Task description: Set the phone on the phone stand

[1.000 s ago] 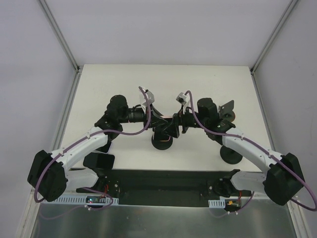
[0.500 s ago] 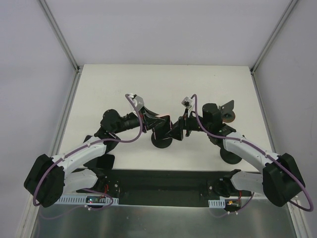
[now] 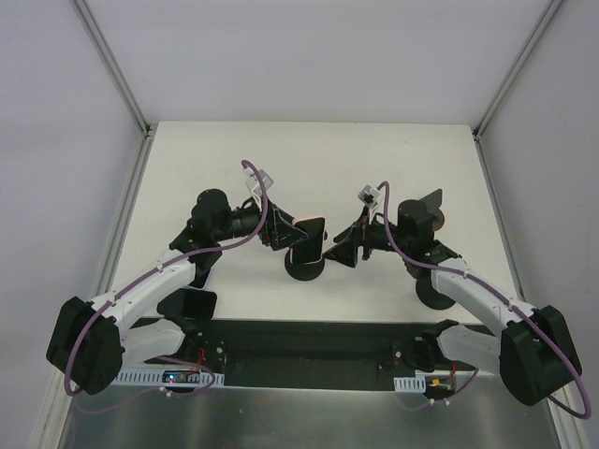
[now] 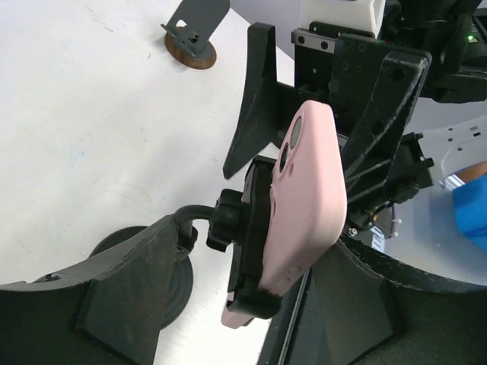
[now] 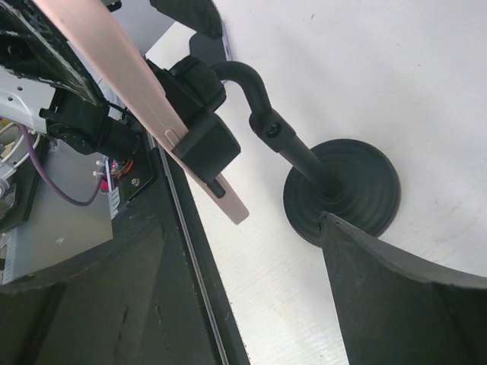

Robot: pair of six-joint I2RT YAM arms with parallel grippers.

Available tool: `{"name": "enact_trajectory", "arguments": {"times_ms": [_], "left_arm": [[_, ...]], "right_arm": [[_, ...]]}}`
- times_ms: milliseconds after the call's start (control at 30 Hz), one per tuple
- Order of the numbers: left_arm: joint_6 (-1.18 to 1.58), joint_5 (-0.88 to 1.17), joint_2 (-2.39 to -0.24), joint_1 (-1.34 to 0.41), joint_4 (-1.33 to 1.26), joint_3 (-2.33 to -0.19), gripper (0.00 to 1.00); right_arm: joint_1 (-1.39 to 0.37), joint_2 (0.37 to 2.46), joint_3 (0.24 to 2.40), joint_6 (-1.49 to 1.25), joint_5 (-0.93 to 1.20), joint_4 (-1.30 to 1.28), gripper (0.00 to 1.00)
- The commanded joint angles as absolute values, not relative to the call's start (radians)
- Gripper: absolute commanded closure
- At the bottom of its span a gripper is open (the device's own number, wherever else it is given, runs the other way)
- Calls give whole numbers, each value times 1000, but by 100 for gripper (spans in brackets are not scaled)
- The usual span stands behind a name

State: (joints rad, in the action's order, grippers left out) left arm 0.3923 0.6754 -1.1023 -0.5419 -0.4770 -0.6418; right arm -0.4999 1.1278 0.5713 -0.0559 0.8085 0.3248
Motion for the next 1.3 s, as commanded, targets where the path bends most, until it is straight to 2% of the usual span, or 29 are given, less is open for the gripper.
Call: {"name": "enact_trajectory", "arguments": {"times_ms": [0, 267, 433, 500, 667, 800, 967, 1033, 1067, 1100, 1167, 1233, 1267], "left_arm": [[430, 801, -1080, -505, -393, -729, 35], [454, 957, -1192, -492, -356, -859, 58], [454, 977, -1233, -492, -344, -876, 77], [457, 986, -1241, -492, -341, -874, 80], [430, 936, -1207, -492, -328, -845, 99], [422, 827, -1149, -497, -357, -766, 100], [442, 830, -1140, -502, -403, -738, 100], [452, 822, -1134, -502, -403, -738, 85], [462, 821, -1123, -502, -402, -736, 72], [466, 818, -1114, -502, -402, -729, 51], [475, 812, -1073, -500, -411, -709, 37], [474, 767, -1028, -502, -416, -658, 30], [474, 746, -984, -502, -416, -638, 30]], "right_arm": [[-450, 1054, 552, -43, 842, 356, 15], [-426, 1020, 538, -54, 831, 351, 15], [-428, 1028, 538, -58, 830, 348, 14], [-426, 1026, 537, -58, 834, 348, 15], [-428, 1043, 540, -49, 853, 350, 15], [-448, 1092, 554, -57, 925, 383, 15], [-483, 1169, 571, -61, 922, 428, 15], [-488, 1190, 580, -93, 925, 459, 16], [-494, 1210, 583, -104, 927, 488, 16], [-498, 1219, 587, -116, 936, 503, 16], [-517, 1244, 598, -135, 939, 529, 18], [-526, 1256, 607, -133, 933, 532, 18], [-531, 1265, 612, -135, 927, 534, 19]]}}
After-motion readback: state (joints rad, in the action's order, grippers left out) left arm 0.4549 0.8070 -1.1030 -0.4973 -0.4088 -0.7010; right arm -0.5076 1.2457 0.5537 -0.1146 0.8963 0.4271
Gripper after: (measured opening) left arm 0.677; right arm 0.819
